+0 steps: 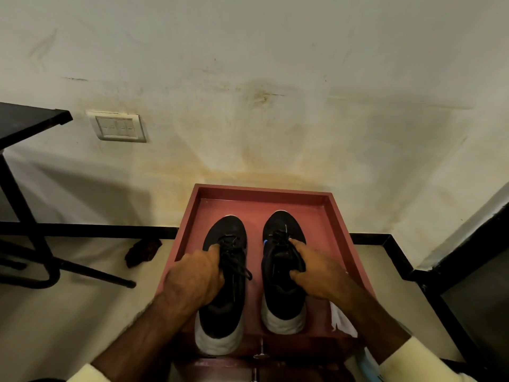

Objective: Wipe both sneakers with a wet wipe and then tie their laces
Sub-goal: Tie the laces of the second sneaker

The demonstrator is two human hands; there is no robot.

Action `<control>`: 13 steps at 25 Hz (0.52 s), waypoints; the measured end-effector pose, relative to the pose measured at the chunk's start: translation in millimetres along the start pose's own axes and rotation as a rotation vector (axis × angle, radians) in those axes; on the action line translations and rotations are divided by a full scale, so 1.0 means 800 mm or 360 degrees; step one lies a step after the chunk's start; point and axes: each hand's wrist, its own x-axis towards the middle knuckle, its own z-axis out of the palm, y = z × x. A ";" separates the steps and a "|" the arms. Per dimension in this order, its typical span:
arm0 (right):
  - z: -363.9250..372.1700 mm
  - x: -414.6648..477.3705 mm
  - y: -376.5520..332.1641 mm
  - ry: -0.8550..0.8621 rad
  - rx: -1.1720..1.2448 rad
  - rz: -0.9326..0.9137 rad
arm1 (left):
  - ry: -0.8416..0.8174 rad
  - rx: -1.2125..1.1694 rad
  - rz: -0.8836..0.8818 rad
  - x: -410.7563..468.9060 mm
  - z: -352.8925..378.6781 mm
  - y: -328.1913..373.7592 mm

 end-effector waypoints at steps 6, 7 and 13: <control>0.031 -0.016 -0.014 0.0092 0.0013 -0.0217 | 0.0125 -0.0001 0.0052 0.012 0.004 0.012; 0.035 -0.013 -0.013 0.0119 -0.0010 -0.0235 | 0.0129 -0.0002 0.0051 0.014 0.004 0.014; 0.042 -0.008 -0.006 0.0140 -0.0082 -0.0248 | 0.0124 -0.0060 0.0020 0.022 0.005 0.016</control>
